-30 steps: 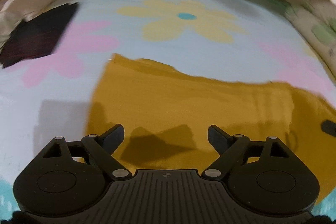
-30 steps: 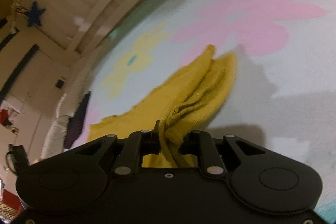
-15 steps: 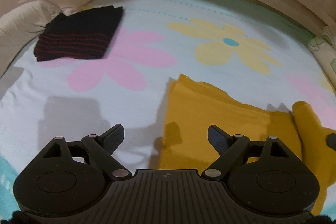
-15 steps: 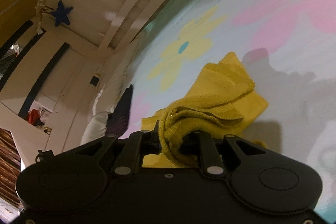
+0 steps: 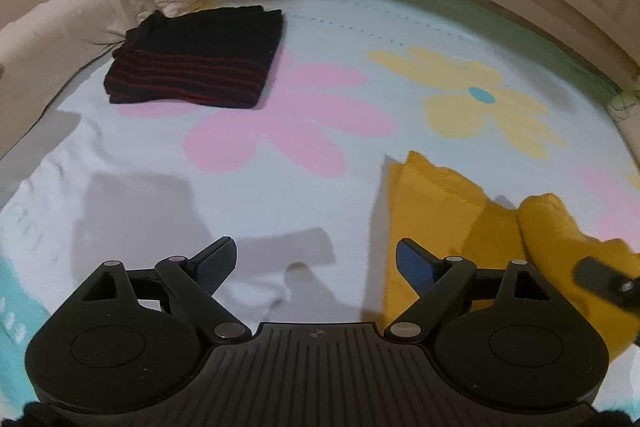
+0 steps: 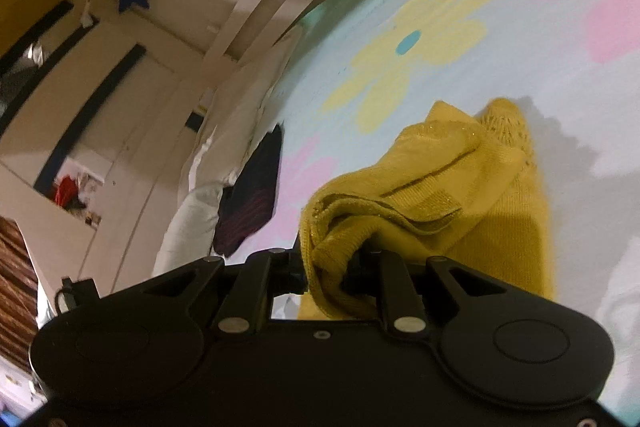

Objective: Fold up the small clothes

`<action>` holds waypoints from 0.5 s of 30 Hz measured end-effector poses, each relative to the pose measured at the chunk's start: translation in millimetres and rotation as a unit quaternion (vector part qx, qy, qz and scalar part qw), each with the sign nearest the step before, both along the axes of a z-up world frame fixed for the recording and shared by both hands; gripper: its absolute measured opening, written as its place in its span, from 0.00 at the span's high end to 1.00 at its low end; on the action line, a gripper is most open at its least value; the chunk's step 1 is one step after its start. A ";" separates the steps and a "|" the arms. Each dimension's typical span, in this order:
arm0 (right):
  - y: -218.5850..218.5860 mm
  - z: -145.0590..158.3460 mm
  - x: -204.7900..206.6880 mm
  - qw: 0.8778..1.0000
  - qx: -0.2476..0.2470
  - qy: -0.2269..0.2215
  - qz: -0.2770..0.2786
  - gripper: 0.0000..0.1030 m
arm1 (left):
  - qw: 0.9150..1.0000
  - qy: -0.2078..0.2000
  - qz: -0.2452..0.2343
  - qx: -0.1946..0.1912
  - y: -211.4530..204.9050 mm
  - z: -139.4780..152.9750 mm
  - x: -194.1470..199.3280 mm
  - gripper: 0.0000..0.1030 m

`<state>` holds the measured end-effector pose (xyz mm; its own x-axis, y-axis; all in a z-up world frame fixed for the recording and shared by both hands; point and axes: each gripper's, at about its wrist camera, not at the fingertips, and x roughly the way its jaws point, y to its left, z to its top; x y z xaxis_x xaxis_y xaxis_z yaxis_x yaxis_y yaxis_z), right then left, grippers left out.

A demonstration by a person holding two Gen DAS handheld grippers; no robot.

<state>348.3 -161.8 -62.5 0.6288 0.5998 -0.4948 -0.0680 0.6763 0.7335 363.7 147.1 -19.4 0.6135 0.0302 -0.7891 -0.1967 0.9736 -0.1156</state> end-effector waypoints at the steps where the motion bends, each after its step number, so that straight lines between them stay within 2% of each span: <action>1: 8.4 -1.9 0.9 1.000 -0.014 0.001 0.007 0.76 | 1.000 0.001 0.002 0.000 2.4 -0.7 -0.3 0.16; 6: 26.3 -13.9 -0.1 0.998 -0.060 0.007 0.017 0.76 | 1.000 0.002 0.010 -0.004 8.3 -1.9 -0.3 0.16; 11: 40.5 -12.6 1.3 0.994 -0.100 -0.007 0.031 0.75 | 1.000 0.001 0.006 -0.004 6.6 -2.3 -0.4 0.16; 14: 52.5 -13.6 3.3 0.992 -0.115 -0.014 0.046 0.71 | 1.000 0.001 0.006 -0.003 6.8 -1.6 -0.6 0.16; 15: 52.7 -15.4 3.9 0.993 -0.110 -0.014 0.049 0.65 | 1.000 0.000 0.007 -0.003 6.9 -1.1 -0.9 0.16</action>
